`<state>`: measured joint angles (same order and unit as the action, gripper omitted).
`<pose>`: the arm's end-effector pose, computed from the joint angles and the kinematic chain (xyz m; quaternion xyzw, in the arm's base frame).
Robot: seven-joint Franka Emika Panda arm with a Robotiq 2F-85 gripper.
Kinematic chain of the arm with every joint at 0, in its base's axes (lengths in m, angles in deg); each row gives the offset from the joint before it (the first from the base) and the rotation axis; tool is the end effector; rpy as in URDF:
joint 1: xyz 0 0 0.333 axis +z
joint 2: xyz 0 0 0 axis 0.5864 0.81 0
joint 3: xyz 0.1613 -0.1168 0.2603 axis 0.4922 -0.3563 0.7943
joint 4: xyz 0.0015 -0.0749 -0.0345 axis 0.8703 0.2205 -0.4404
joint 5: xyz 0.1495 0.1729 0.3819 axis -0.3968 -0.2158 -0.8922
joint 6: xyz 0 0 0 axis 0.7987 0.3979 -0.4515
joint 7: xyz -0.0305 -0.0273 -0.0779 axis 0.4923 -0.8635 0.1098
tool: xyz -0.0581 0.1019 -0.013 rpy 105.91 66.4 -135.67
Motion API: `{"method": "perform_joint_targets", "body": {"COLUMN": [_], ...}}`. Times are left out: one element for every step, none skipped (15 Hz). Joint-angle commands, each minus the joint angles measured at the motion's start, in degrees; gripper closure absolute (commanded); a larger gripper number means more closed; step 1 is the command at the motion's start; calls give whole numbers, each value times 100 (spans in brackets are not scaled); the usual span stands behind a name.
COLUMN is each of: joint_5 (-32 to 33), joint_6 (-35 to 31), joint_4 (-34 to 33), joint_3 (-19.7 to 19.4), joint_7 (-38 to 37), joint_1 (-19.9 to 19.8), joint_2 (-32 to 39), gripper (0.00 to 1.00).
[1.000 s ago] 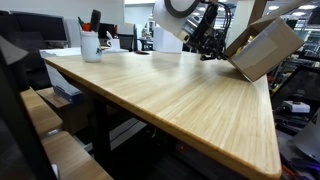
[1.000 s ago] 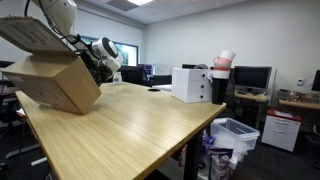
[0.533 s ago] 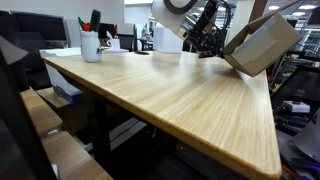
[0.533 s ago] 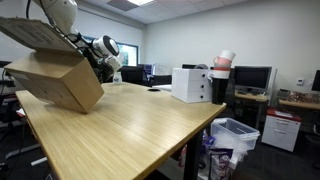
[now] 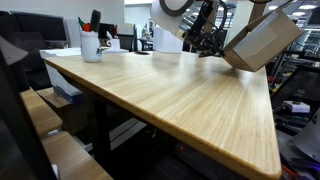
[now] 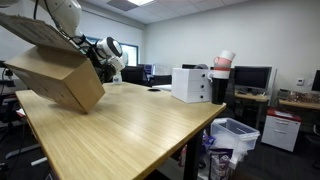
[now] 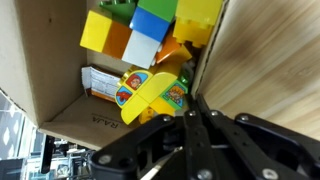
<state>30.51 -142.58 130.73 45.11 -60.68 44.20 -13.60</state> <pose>0.5710 0.0213 0.3241 0.7667 -0.3567 -0.3378 0.4132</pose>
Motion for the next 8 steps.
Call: {"method": "perform_joint_targets", "body": {"joint_5": [-81, -89, -89, -87, -101, -107, -110, -107], "joint_6": [137, 157, 158, 164, 142, 147, 172, 139], "joint_4": [-92, -89, -105, -138, -149, -171, -220, -248], "joint_3": [17, 3, 1, -5, -18, -24, -34, -11], "joint_7": [190, 205, 238, 234, 242, 259, 280, 344], "joint_1": [-68, -85, -96, -99, -121, -136, -171, -177], "joint_2": [-164, -233, -245, -239, -275, -282, -218, -143], "gripper": [99, 99, 99, 99, 99, 99, 99, 99]}}
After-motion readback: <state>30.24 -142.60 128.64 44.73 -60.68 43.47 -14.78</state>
